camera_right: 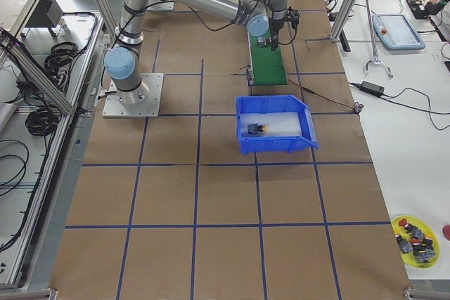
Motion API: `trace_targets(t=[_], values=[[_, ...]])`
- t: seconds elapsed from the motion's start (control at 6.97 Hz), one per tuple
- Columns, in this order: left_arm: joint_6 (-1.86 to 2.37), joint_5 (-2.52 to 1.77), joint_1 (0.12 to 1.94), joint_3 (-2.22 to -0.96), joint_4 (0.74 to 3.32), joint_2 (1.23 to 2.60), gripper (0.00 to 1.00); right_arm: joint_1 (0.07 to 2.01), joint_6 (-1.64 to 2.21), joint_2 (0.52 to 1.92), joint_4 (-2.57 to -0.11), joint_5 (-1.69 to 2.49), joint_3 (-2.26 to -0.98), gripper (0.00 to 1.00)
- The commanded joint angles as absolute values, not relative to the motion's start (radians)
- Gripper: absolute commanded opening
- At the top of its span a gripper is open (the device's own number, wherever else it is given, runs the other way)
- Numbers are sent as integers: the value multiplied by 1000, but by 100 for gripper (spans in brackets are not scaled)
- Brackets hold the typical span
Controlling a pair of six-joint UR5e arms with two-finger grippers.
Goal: Transport two buttons from left to right
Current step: 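Grasp the red button on the belt with the right gripper and lift it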
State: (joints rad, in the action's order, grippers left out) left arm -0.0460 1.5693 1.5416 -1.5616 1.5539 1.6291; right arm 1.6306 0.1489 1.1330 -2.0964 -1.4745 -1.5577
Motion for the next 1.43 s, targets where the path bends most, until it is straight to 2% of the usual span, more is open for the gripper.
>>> trace_targets(t=[0.0, 1.0, 1.29], values=[[-46, 1569, 1542, -1562, 1554, 1629, 100, 1631, 149, 1138, -2094, -1474, -1578, 99], [-46, 1568, 1542, -1562, 1554, 1629, 100, 1632, 150, 1131, -2100, -1474, -1646, 99], [-46, 1569, 1542, -1562, 1554, 1629, 100, 1632, 147, 1118, -2103, -1485, -1651, 85]])
